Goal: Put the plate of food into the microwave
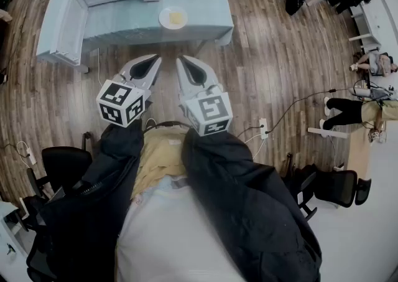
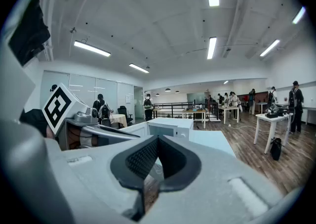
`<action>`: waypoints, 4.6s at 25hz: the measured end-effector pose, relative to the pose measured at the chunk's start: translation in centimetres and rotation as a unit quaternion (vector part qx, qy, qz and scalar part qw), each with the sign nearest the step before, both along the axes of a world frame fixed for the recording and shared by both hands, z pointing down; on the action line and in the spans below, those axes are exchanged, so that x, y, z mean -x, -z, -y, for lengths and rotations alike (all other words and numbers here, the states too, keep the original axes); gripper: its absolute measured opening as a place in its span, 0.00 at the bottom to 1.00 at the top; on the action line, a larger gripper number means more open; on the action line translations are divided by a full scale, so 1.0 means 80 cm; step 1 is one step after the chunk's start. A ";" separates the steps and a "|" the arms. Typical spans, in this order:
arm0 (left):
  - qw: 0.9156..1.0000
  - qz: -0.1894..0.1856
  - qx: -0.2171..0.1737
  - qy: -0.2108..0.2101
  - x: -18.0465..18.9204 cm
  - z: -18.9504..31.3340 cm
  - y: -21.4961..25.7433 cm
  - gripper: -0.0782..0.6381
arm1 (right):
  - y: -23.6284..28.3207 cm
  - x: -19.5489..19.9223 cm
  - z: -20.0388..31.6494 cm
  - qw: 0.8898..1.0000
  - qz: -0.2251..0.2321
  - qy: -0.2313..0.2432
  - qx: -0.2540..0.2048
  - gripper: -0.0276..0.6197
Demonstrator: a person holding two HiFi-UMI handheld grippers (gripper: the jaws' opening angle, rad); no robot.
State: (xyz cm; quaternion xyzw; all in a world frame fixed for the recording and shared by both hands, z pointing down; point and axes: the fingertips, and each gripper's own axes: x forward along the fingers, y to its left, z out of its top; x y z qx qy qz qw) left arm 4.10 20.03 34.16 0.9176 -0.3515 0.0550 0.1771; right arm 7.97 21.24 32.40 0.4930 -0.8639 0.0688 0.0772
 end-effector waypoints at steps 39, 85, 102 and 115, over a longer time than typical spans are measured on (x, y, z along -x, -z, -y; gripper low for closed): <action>0.997 -0.014 0.082 0.009 0.125 -0.018 -0.078 0.11 | -0.086 0.117 -0.018 0.996 0.013 0.000 0.086 0.04; 0.950 -0.006 0.310 0.042 -0.038 0.320 -0.305 0.11 | -0.226 -0.067 0.377 0.977 0.001 0.018 0.214 0.04; 0.848 -0.182 0.492 0.072 -0.060 0.310 -0.437 0.23 | -0.292 -0.085 0.363 0.958 -0.021 -0.022 0.285 0.04; 0.802 -0.275 0.523 0.088 -0.069 0.315 -0.458 0.26 | -0.303 -0.101 0.350 0.952 -0.023 -0.033 0.304 0.04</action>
